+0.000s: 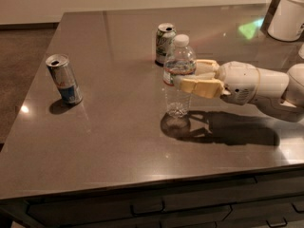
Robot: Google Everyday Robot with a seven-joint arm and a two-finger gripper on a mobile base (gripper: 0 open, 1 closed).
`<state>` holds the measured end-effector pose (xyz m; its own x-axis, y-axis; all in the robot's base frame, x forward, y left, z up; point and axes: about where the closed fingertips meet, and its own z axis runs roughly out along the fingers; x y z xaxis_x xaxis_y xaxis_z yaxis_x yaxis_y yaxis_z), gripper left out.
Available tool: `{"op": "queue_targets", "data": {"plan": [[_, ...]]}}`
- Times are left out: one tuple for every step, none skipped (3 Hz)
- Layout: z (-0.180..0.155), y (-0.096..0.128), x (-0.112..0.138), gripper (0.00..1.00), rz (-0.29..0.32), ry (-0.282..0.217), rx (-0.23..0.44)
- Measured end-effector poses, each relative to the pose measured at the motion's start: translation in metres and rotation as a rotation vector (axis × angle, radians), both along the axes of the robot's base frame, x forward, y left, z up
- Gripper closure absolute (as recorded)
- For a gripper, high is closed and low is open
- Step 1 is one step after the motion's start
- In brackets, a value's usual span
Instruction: Place water bottle upright
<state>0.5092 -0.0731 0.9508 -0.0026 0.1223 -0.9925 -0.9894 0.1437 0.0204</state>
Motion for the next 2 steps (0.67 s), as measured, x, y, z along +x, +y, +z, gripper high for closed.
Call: {"op": "queue_targets", "data": {"plan": [[-0.0047,0.0001,-0.0008,0.35,-0.008,-0.001,-0.011],[-0.0097,0.0005,-0.0011,0.12,-0.008,0.002,-0.013]]}}
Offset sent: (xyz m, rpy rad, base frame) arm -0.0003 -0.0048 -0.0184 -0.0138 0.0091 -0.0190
